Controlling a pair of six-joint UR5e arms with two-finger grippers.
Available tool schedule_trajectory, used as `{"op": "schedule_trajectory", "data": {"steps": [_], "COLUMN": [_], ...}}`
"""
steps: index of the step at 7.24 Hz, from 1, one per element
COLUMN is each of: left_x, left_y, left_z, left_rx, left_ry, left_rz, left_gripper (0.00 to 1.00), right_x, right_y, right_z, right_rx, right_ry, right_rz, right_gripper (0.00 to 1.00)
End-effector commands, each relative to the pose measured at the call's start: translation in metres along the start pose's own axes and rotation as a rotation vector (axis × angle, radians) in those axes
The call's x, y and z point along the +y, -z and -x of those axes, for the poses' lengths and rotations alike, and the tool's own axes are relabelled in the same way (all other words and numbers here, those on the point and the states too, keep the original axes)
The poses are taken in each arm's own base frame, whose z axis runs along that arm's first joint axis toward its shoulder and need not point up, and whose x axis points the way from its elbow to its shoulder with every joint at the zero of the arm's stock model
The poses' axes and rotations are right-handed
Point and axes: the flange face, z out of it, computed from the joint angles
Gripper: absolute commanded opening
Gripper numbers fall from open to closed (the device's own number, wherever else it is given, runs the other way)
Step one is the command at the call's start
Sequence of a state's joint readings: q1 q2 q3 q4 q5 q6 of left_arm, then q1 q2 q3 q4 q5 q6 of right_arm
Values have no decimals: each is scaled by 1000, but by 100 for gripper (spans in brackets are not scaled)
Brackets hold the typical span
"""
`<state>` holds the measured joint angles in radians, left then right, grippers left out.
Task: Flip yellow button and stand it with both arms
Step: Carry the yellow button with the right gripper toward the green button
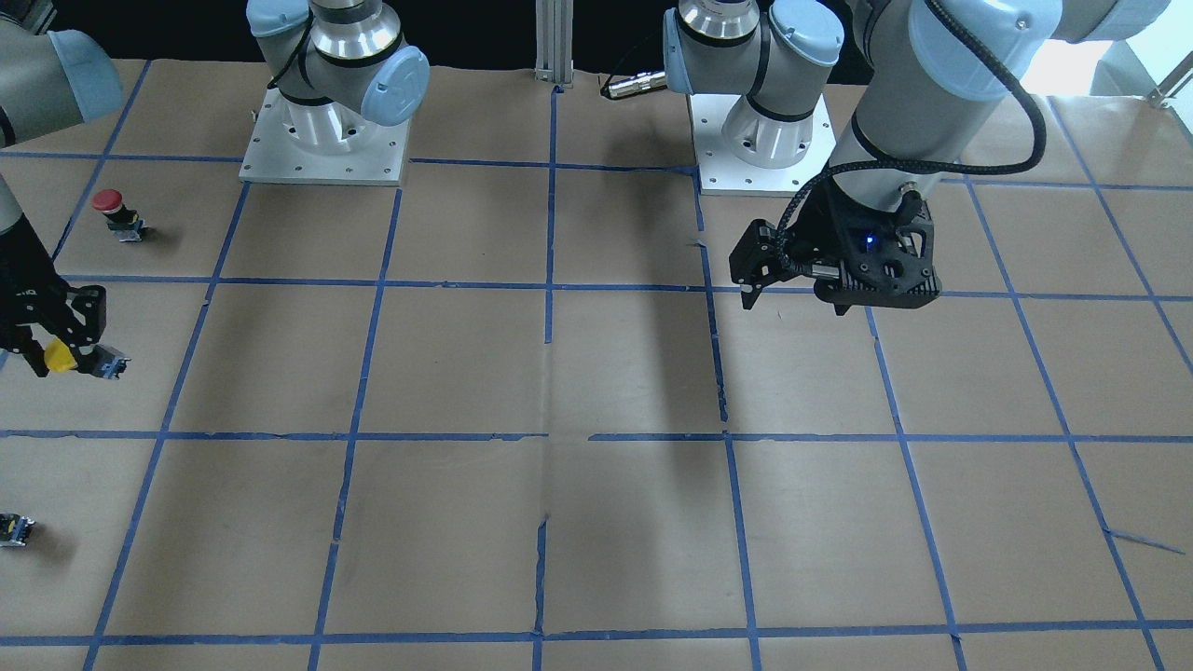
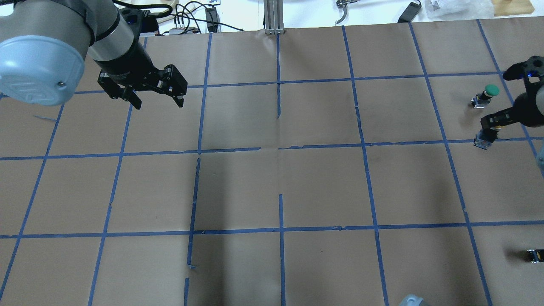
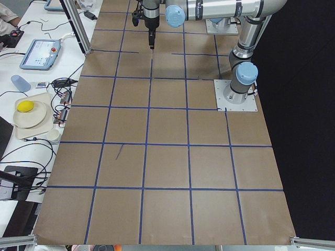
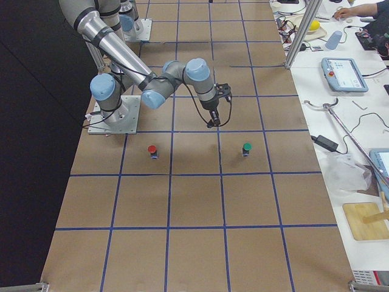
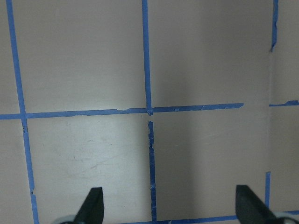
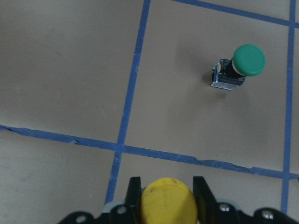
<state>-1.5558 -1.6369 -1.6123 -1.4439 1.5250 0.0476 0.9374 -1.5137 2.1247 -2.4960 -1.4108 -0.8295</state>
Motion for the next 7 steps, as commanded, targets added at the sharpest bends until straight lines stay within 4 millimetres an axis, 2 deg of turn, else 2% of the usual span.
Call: {"op": "schedule_trajectory", "data": {"steps": [1, 2, 4, 7], "left_x": [8, 8, 10, 1], "left_y": [5, 7, 8, 10], "left_z": [2, 3, 5, 5], "left_rx": [1, 0, 0, 7], "left_ry": [-76, -104, -101, -99], "left_rz": [4, 2, 2, -2], "left_gripper": [100, 100, 100, 100], "right_x": [24, 33, 56, 66], "right_y": [-10, -15, -23, -60], "right_z": [-10, -11, -30, -56], "right_rx": [11, -24, -56, 72], "right_ry": [151, 152, 223, 324], "right_rz": [4, -17, -103, -156], "right_gripper": [8, 8, 8, 8]}}
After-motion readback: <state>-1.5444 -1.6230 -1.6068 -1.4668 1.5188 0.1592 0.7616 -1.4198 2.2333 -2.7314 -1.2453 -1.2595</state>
